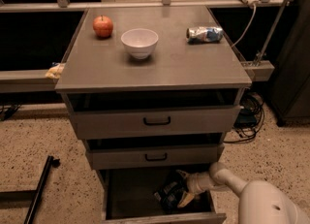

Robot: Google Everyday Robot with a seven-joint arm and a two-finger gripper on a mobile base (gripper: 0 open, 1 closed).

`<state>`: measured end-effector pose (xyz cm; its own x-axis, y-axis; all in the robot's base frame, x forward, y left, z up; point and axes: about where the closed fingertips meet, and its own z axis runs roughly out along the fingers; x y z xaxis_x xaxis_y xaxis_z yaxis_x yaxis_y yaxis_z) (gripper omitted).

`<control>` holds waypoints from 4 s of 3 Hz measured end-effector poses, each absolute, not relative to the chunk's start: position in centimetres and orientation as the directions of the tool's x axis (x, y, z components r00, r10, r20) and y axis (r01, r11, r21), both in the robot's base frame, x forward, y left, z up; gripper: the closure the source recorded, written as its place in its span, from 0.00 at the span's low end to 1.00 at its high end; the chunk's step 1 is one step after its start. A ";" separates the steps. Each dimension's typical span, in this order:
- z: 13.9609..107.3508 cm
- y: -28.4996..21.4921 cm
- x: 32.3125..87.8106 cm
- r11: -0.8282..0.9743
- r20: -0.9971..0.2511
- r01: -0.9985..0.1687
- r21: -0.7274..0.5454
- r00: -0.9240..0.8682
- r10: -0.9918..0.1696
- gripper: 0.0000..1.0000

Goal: Pick blue chip bag from bottom drawer and place on counter

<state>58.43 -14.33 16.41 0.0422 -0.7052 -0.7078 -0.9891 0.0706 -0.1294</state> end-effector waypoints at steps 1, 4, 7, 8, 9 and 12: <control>14.7 -14.8 58.5 0.077 -0.705 -0.992 -0.104 0.019 -0.709 0.08; 14.7 -15.6 56.7 0.107 -0.694 -0.991 -0.078 -0.023 -0.720 0.73; 22.1 -16.7 53.5 0.158 -0.693 -0.979 -0.131 -0.023 -0.721 1.00; 27.0 -16.8 52.3 0.161 -0.688 -0.977 -0.138 -0.023 -0.726 1.00; 32.6 -16.4 51.3 0.156 -0.684 -0.977 -0.144 -0.016 -0.729 1.00; 39.6 -17.6 51.3 0.145 -0.686 -0.970 -0.198 0.031 -0.727 1.00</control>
Offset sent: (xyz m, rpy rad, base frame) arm -0.0087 -0.0191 -0.0436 -0.0271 0.0876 -0.0217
